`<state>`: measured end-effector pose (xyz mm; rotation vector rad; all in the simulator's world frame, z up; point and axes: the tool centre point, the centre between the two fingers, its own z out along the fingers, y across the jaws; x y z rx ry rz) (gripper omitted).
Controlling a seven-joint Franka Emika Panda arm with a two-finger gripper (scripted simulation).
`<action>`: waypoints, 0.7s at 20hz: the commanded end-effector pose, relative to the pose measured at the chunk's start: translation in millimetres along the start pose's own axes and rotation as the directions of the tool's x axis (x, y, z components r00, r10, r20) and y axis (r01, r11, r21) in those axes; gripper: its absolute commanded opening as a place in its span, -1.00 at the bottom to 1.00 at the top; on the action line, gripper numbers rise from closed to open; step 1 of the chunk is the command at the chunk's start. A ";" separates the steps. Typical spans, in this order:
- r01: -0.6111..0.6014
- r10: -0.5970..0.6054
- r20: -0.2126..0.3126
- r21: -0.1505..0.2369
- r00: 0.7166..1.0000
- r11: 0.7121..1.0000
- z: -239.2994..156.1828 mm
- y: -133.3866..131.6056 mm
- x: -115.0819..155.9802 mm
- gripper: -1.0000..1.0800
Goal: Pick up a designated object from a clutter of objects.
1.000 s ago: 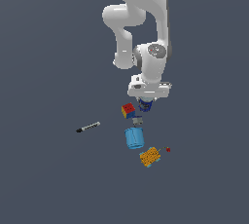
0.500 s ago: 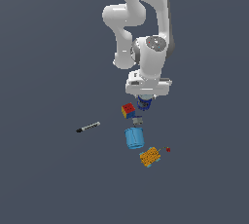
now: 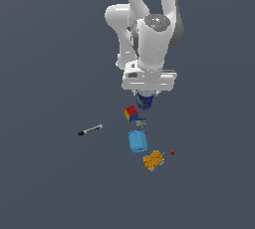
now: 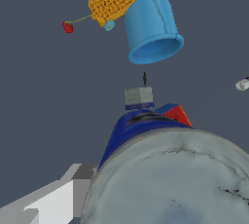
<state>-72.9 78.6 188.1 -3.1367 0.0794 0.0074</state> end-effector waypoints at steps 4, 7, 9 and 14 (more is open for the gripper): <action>0.000 0.000 -0.003 0.001 1.000 1.000 -50.7 16.0 21.8 -1.00; 0.000 0.000 -0.003 0.001 1.000 1.000 -78.1 25.1 34.0 -1.00; 0.000 0.000 -0.003 0.001 1.000 1.000 -96.7 31.3 42.3 -1.00; 0.000 0.000 -0.004 -0.001 1.000 1.000 -140.9 46.0 62.6 -1.00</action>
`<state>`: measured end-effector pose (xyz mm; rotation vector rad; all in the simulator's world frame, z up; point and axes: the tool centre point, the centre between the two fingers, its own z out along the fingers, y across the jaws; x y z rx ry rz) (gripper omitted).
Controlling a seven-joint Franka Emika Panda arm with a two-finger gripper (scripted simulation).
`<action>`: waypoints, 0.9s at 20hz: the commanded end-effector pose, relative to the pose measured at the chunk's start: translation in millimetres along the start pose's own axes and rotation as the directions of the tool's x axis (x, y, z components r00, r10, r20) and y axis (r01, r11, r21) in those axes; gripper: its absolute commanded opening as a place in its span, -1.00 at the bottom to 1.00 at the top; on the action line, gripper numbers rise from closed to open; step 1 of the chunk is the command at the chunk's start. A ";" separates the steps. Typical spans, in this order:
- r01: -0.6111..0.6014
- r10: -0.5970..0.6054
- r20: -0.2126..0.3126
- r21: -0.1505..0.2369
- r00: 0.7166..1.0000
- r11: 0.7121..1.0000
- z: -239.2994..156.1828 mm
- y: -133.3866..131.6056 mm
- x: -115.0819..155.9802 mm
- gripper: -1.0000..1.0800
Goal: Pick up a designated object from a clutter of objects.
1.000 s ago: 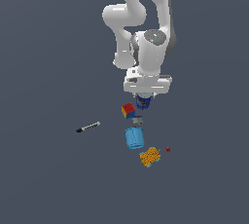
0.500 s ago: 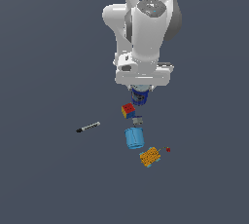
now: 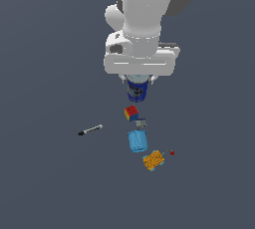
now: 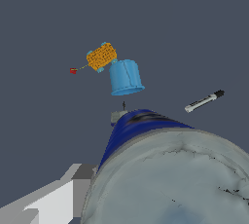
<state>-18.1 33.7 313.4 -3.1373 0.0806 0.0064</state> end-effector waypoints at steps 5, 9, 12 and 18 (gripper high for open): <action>0.000 0.000 -0.003 -0.001 1.000 1.000 -53.6 17.0 24.6 -1.00; 0.000 0.000 -0.004 -0.002 1.000 1.000 -80.9 25.8 38.1 -1.00; 0.000 0.000 -0.004 -0.002 1.000 1.000 -99.7 32.0 47.7 -1.00; -0.001 0.001 -0.004 -0.003 1.000 1.000 -130.7 41.7 63.8 -1.00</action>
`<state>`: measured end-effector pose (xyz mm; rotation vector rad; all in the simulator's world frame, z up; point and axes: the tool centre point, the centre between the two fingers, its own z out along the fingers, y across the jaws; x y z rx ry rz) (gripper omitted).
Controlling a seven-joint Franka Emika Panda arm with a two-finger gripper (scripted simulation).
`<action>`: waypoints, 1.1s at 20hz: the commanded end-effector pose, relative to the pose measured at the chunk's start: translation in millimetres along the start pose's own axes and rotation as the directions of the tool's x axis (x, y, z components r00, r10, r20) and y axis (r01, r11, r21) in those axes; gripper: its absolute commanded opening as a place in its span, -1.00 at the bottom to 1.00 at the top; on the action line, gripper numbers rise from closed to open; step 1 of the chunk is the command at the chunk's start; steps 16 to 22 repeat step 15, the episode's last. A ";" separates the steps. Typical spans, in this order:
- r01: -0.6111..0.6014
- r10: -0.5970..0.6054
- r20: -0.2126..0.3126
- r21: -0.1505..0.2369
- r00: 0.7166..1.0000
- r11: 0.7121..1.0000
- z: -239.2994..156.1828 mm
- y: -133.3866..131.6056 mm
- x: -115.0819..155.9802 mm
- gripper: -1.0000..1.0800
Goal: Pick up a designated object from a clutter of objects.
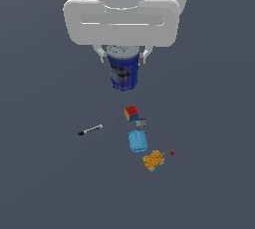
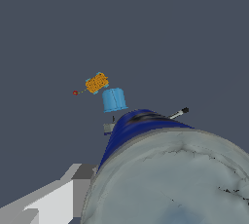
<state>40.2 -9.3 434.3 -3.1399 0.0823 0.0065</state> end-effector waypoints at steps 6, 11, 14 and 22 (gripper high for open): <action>0.000 0.000 -0.004 -0.001 1.000 1.000 -27.9 7.8 13.9 -1.00; 0.000 0.000 -0.004 -0.001 1.000 1.000 -35.5 10.1 18.3 -1.00; 0.000 0.000 -0.004 -0.001 1.000 1.000 -37.2 10.6 19.3 -1.00; 0.000 0.000 -0.004 -0.001 1.000 1.000 -37.3 10.7 19.4 -1.00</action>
